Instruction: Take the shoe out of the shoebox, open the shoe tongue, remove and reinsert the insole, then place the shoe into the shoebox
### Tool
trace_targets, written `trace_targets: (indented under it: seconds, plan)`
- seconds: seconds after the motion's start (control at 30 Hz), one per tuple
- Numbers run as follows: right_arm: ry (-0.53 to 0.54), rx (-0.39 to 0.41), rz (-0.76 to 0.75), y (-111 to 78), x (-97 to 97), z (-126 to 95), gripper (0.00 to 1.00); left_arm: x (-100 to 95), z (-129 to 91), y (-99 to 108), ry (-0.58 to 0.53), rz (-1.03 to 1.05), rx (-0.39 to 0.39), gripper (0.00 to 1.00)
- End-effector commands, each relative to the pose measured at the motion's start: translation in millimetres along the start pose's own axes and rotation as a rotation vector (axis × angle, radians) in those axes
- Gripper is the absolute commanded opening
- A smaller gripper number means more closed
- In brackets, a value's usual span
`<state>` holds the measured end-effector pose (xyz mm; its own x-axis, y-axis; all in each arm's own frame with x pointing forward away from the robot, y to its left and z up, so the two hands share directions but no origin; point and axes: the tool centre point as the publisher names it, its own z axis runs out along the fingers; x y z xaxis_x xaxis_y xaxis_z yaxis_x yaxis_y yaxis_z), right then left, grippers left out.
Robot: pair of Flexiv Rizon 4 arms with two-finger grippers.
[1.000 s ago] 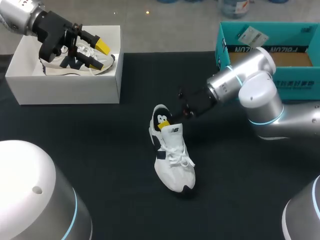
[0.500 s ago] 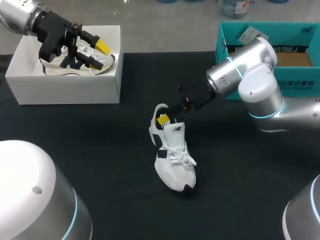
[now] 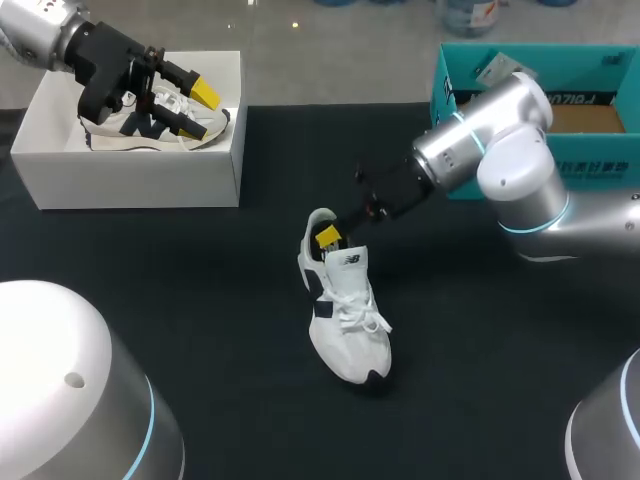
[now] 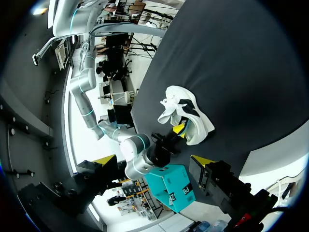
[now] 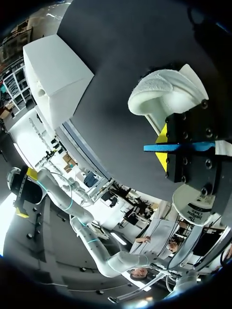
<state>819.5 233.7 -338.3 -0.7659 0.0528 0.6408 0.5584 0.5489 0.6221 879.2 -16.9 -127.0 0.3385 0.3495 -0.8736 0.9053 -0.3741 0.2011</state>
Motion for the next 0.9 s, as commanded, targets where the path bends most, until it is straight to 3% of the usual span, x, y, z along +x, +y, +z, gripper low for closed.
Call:
trace_targets:
  seconds: [0.03,0.37,0.43,0.47,0.9]
  plan:
    - [0.012,0.001,0.006,-2.7,-3.5,9,0.0,0.0,0,-1,0.003,0.001,0.0,1.0]
    - [0.008,0.007,0.041,-10.1,1.2,14,0.0,0.0,0,-1,0.003,0.001,0.0,1.0]
    - [0.004,0.004,0.04,-7.7,2.9,12,0.77,0.0,0,-1,0.003,0.001,0.0,1.0]
    - [-0.001,0.008,0.038,-6.6,3.5,11,1.0,0.0,0,-1,0.003,0.001,0.0,1.0]
    - [-0.063,0.069,0.044,6.8,20.4,-1,1.0,0.0,0,-1,0.003,0.001,0.0,1.0]
